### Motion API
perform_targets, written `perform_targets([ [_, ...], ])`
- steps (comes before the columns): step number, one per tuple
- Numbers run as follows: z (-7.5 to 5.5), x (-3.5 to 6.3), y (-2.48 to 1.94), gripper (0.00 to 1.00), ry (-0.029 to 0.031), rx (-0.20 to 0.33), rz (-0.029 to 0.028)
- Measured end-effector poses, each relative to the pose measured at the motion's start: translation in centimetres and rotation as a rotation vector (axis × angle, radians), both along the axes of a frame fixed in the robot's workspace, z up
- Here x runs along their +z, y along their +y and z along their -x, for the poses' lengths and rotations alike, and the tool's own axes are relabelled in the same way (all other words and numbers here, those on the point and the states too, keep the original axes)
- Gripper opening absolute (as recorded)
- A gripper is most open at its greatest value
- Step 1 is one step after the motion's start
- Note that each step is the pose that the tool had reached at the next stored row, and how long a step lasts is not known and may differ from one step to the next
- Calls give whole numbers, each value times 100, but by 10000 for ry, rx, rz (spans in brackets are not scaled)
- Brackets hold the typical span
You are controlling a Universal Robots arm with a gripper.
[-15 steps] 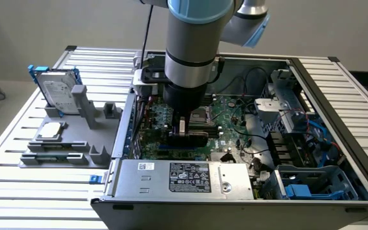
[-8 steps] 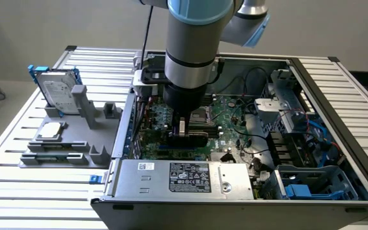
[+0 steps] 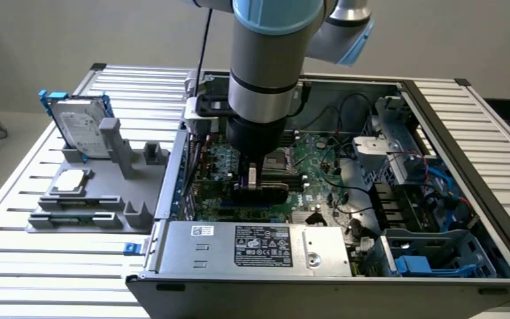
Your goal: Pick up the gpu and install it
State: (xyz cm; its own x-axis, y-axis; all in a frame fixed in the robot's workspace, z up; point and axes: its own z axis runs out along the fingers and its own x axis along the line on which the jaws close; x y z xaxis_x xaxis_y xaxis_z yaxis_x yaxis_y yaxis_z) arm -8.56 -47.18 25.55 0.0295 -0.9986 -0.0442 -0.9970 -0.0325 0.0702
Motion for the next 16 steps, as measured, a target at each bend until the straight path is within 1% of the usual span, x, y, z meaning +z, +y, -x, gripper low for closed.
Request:
perform_targets([
  [4,0,0,0,26,7,0,-2],
  [10,0,0,0,26,11,0,-26],
  [11,0,0,0,26,12,0,-37],
  [12,0,-6,2,26,4,-1,-71],
  [13,0,-11,2,26,1,-1,-89],
  [16,0,-1,0,26,21,0,-99],
])
